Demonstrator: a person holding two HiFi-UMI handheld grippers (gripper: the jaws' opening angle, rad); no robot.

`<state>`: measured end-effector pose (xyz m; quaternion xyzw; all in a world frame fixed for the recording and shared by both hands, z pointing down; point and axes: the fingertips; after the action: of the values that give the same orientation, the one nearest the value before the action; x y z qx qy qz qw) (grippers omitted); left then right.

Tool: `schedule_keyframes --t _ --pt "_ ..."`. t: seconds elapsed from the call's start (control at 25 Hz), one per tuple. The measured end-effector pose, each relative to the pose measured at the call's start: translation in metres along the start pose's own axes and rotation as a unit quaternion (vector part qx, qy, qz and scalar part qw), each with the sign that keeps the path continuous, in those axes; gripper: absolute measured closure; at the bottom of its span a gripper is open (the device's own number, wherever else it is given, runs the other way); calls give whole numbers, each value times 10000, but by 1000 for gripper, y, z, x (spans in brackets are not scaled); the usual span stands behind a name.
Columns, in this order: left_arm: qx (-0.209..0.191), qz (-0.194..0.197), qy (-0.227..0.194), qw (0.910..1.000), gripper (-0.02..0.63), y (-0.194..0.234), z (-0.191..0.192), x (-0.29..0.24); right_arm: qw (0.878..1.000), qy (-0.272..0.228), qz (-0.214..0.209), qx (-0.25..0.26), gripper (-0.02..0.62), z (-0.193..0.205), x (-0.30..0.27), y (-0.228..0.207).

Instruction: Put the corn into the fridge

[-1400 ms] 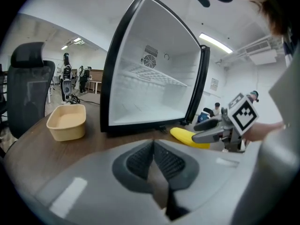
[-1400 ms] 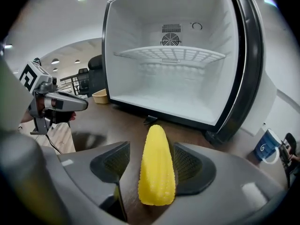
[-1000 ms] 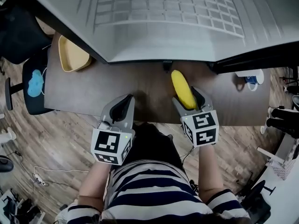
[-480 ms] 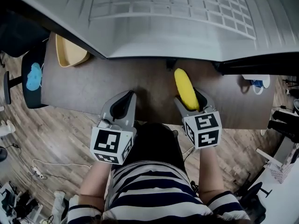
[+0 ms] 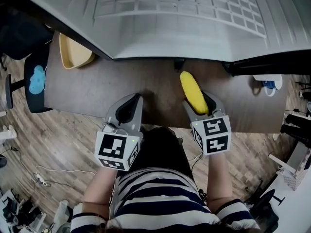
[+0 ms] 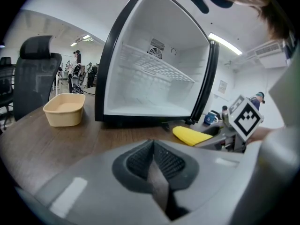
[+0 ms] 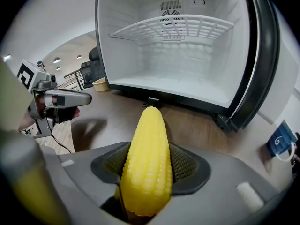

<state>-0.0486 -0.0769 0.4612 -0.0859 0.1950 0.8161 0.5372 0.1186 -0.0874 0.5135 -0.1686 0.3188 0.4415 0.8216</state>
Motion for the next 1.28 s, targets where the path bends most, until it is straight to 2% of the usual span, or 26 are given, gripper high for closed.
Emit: schedule_keyframes --t 0.32,0.68,0.92,1.28 --pt "-57 38 -104 9999 606 1 -10 8 9998 -141 -154 17 337 -11 16 17" --pt "-174 247 -261 9992 606 -5 -36 16 9983 -342 -447 144 337 -53 46 32" --pt "-336 334 -544 9974 606 -11 -69 23 9966 -551 -559 269 337 -85 69 35" --pt "-525 448 -1052 9921 606 -22 -129 22 9928 -954 -484 540 337 -140 101 20"
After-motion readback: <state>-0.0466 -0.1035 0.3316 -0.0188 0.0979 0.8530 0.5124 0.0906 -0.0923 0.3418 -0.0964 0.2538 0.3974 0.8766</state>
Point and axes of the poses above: the fingertips, and each gripper's own axes: x backward along the fingers, y to its left, z out of its underside, and after that the axes turned 10 degrees about -y, right-handed
